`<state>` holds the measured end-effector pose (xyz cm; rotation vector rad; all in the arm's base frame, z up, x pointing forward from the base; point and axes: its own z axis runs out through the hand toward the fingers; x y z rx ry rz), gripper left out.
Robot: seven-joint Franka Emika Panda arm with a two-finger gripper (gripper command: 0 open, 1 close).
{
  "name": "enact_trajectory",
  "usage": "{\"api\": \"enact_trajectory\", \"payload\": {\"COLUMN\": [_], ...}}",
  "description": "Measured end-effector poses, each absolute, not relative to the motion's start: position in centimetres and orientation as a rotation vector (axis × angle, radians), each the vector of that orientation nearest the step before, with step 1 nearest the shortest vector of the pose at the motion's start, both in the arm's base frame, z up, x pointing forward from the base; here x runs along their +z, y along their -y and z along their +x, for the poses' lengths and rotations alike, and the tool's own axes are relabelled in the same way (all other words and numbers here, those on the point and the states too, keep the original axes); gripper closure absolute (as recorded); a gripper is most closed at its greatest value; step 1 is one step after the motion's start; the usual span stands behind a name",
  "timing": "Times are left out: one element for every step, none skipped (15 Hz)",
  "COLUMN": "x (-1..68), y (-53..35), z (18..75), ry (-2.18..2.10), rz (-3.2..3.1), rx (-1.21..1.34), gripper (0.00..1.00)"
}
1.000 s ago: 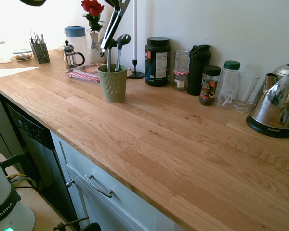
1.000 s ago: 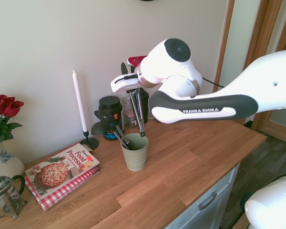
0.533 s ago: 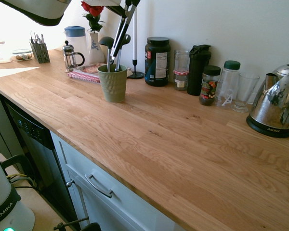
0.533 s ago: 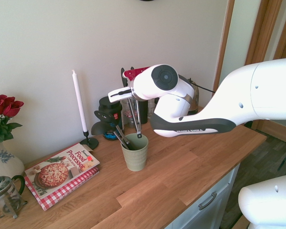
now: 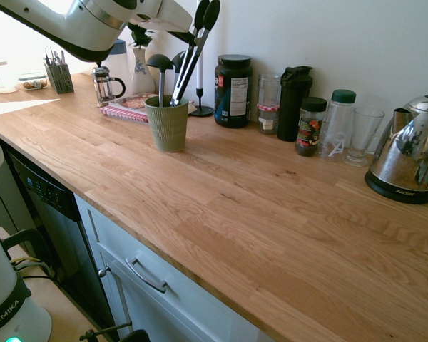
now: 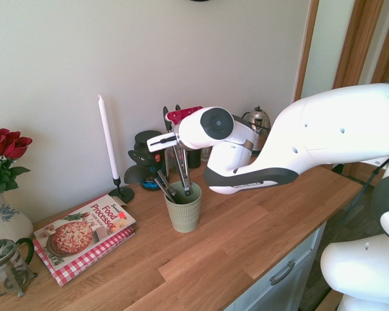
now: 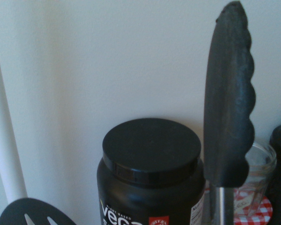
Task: Put the tongs back in the holder
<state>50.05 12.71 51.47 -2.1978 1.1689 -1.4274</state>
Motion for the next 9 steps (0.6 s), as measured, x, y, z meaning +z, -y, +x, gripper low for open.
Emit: {"api": "enact_trajectory", "payload": {"x": [51.1, 50.8, 50.4, 49.8, 48.9, 48.0, 47.1, 46.3, 45.6], "y": [-12.8, -13.1, -13.2, -13.4, -13.4, -13.4, -13.3, -13.3, -13.3], "z": [50.1, 50.0, 49.9, 49.7, 49.4, 49.0, 48.7, 48.3, 47.9], "ry": [-1.168, -1.163, -1.160, -1.159, -1.159, -1.159, -1.163, -1.167, -1.171], "rz": [-2.203, -2.208, -2.213, -2.220, -2.231, -2.242, -2.252, -2.260, -2.266], "rx": [-1.422, -1.415, -1.407, -1.395, -1.379, -1.363, -1.348, -1.333, -1.321], "gripper": [1.00, 1.00, 1.00, 1.00, 1.00, 1.00, 1.00, 1.00, 1.00]}}
